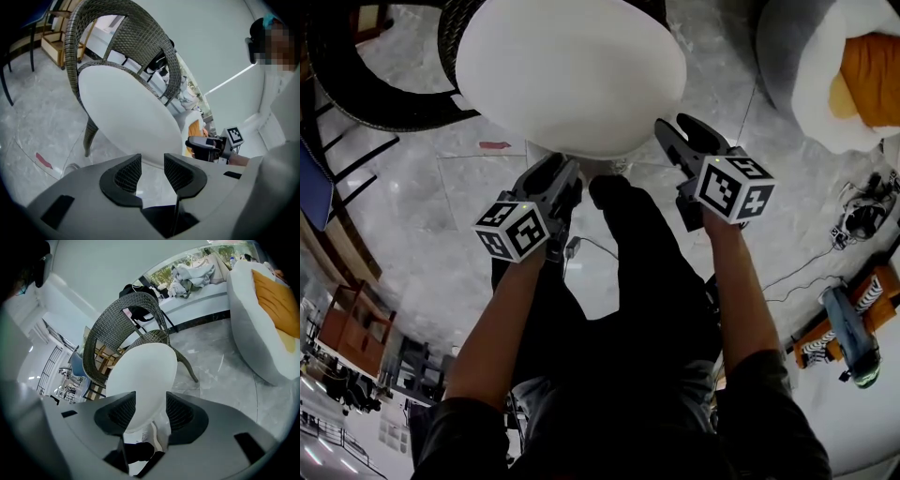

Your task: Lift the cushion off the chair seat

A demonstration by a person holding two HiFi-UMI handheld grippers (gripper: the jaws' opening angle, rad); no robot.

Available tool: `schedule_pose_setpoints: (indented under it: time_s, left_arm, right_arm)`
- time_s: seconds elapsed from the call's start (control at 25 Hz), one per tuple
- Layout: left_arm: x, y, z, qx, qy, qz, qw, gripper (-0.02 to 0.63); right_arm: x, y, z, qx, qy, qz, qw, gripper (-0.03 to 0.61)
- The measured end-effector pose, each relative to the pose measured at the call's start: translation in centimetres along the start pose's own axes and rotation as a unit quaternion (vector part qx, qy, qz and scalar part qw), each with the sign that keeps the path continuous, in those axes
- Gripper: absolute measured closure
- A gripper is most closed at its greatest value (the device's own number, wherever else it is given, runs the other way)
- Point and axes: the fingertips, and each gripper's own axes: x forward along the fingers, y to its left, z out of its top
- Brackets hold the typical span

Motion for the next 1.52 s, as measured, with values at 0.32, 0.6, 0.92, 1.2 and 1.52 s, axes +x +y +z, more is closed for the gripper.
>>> schedule_pose_setpoints:
  time_s: [0.32,0.6,0.92,1.2,1.52]
  left_arm:
    - [1.5,2.1,-0.6,-0.043,-0.012,-0.015,0.9989,0.465]
    - [2.2,2.8,-0.6,-0.078,-0.021,-0.043,0.9958,0.465]
    - [2.5,3.1,-0.8,-0.079,-0.015,-0.040,0.9959,0.466]
    - [2.8,3.8,-1.4,-0.089,-0.018,-0.034,0.9953,0.465]
    - [3.3,3.2,-1.3,-0.092,-0.032,-0.055,0.9937,0.558]
  right_arm:
    - [2.2,-1.1,-1.4,0.016,0.010,0.006,1.000,0.417]
    - [4.2,-0.9,-2.0,0.049,0.012,0.035,0.998,0.417]
    - [4.6,-1.0,-1.9,0.043,0.012,0.024,0.999,0.420]
    - [4.5,-1.1,-1.9,0.040,0.004,0.023,0.999,0.446]
    - [4.3,-0.9,-1.9,0.025,-0.004,0.022,0.999,0.504]
